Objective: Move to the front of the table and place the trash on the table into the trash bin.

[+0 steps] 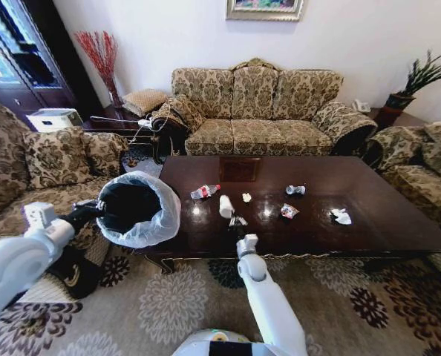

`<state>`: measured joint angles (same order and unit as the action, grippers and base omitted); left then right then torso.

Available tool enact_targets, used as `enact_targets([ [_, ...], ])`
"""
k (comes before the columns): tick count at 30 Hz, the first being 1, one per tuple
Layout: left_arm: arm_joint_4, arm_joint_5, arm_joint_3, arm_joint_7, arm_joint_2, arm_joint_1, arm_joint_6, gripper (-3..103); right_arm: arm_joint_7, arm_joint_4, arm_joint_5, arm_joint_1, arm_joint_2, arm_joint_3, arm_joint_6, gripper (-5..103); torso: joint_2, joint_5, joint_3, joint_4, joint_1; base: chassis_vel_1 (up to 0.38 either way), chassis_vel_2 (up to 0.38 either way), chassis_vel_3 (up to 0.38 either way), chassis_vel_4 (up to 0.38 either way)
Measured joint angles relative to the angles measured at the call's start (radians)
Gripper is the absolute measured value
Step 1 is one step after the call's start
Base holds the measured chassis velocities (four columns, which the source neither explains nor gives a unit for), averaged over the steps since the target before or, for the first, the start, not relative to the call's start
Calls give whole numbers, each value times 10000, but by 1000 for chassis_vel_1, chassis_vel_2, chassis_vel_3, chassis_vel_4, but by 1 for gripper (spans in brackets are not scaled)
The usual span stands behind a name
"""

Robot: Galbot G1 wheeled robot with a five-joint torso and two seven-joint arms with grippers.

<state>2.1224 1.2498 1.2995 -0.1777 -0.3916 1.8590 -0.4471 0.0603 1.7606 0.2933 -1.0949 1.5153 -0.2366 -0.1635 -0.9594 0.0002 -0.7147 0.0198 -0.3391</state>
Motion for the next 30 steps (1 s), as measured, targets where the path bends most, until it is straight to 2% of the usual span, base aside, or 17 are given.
enact_targets([
  [2,-183,606,59,-294,612,20,-263,0,676,1330,897,57,-359,301,105,0,0,-3,0,0,0,0,0,0,0],
  [3,-183,606,59,-294,612,20,-263,0,676,1330,897,57,-359,301,105,0,0,-3,0,0,0,0,0,0,0],
  [5,-240,1183,53,-609,1411,-12,-648,0,1354,2634,2042,348,-859,1021,482,0,0,2,0,3,0,0,0,0,0],
  [6,-240,1183,53,-609,1411,-12,-648,0,1354,2634,2042,348,-859,1021,482,0,0,2,0,3,0,0,0,0,0],
  [8,-103,1406,-65,-867,1996,-67,-935,0,1608,3321,2658,633,-1300,1852,895,0,0,-1,0,3,0,0,0,0,0],
  [11,67,1510,-143,-1032,2300,-113,-1091,0,1655,3454,2745,885,-1582,2526,1093,0,0,-2,0,4,0,0,0,0,0],
  [13,331,1608,-227,-1259,2522,-174,-1149,0,1378,3295,2166,1163,-1725,3116,1415,0,0,-1,0,5,0,0,0,0,0],
  [16,571,1635,-294,-1365,2550,-184,-1171,0,1255,3068,1739,1286,-1742,3411,1573,0,0,-2,-1,4,-1,0,0,0,0],
  [18,966,1646,-442,-1438,2463,-224,-1224,0,791,2878,1479,1377,-1744,3804,1919,0,0,-2,-1,4,-1,0,0,0,0],
  [21,1080,1642,-557,-1514,2345,-280,-1226,0,666,2793,1477,1434,-1748,3988,2023,-3,0,-1,0,4,0,0,0,0,0],
  [22,1099,1627,-599,-1541,2257,-289,-1226,0,655,2791,1490,1486,-1785,4077,2091,7,-1,-1,0,5,1,0,0,0,0],
  [23,1099,1622,-606,-1541,2215,-289,-1226,0,644,2797,1494,1511,-1807,4108,2126,7,0,-2,0,5,1,0,0,0,0],
  [25,1099,1602,-607,-1545,2088,-272,-1226,0,599,2821,1497,1625,-1891,4184,2292,17,0,-3,0,6,0,0,0,0,0],
  [26,1099,1602,-607,-1545,2088,-272,-1226,0,599,2821,1497,1625,-1891,4184,2292,17,0,-3,0,6,0,0,0,0,0],
  [29,1148,1591,-563,-1540,1966,-252,-1228,0,523,2897,1501,1715,-1908,4240,2336,33,0,-1,0,5,0,0,0,0,0],
  [30,1148,1591,-563,-1540,1966,-252,-1228,0,523,2897,1501,1715,-1908,4240,2336,33,0,-1,0,5,0,0,0,0,0],
])
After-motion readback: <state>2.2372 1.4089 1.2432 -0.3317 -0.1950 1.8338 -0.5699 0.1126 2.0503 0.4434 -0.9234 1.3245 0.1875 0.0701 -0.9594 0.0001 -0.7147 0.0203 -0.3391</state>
